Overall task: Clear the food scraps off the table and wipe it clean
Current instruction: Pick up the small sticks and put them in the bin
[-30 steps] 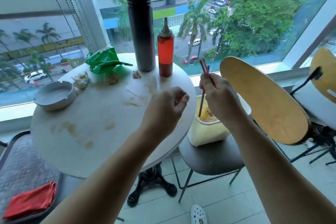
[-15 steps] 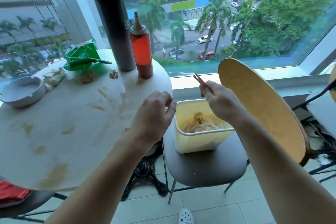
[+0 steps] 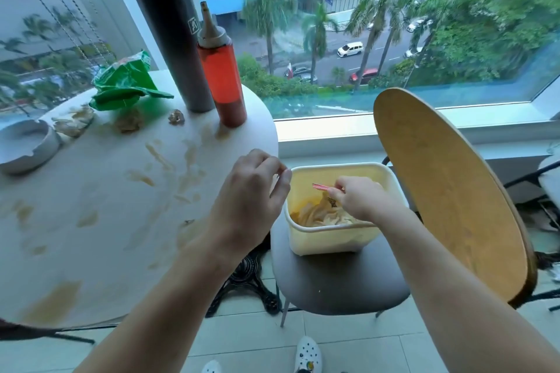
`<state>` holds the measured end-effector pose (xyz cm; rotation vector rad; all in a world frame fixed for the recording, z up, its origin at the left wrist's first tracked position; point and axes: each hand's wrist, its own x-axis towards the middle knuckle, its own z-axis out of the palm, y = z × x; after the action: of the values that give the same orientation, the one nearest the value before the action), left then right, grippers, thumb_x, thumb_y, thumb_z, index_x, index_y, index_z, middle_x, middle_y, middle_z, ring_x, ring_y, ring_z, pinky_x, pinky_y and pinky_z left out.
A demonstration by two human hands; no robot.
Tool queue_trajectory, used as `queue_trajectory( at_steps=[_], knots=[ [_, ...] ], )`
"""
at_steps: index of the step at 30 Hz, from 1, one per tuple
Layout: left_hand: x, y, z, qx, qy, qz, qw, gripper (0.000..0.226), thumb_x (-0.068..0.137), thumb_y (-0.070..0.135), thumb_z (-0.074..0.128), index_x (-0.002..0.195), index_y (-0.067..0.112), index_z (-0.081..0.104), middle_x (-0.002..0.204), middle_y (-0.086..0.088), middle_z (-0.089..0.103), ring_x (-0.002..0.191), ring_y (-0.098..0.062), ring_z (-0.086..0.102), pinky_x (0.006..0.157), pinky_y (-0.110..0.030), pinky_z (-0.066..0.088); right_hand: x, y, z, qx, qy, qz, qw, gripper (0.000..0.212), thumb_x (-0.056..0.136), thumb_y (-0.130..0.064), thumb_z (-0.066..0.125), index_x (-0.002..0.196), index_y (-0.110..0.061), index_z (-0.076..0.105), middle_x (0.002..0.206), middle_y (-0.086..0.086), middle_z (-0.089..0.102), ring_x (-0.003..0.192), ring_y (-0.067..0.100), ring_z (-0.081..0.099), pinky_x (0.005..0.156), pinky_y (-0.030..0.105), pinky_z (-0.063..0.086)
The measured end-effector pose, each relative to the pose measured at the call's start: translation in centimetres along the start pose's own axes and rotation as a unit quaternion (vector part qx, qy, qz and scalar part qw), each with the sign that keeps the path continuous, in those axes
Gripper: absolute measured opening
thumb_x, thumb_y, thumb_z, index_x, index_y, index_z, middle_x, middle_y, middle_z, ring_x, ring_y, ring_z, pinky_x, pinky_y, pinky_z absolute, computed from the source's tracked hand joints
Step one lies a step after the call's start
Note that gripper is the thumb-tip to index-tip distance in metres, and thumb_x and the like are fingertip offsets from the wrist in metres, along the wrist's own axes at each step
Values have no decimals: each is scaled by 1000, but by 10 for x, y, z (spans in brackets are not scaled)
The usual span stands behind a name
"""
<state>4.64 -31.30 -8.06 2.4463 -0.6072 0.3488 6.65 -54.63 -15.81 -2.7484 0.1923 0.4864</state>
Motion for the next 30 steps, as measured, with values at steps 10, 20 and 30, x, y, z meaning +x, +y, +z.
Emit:
queue_trajectory(
  at_steps=[10,20,30],
  knots=[
    [-1,0,1,6,-2,-1,1000,14,98,24,63,95,13,71,96,-1,61,90,-21,58,85,-29,48,1,1,9,35,-42,8,998,34,104,-40,45,127,-21,60,118,4,66,103,22,61,88,37,51],
    [-1,-1,-8,-2,12,-6,1000,13,97,24,63,95,14,71,95,-1,63,91,-21,61,86,-26,46,-24,-27,-29,59,82,-46,994,28,101,-44,49,104,-20,65,91,0,71,80,17,64,70,37,54],
    [-15,-24,-51,-17,38,-31,999,12,99,26,60,101,19,70,100,4,64,98,-15,61,89,-30,48,-79,-126,-77,127,240,-188,944,34,99,-45,54,77,-18,55,62,-1,56,62,20,51,57,32,38]
  ],
)
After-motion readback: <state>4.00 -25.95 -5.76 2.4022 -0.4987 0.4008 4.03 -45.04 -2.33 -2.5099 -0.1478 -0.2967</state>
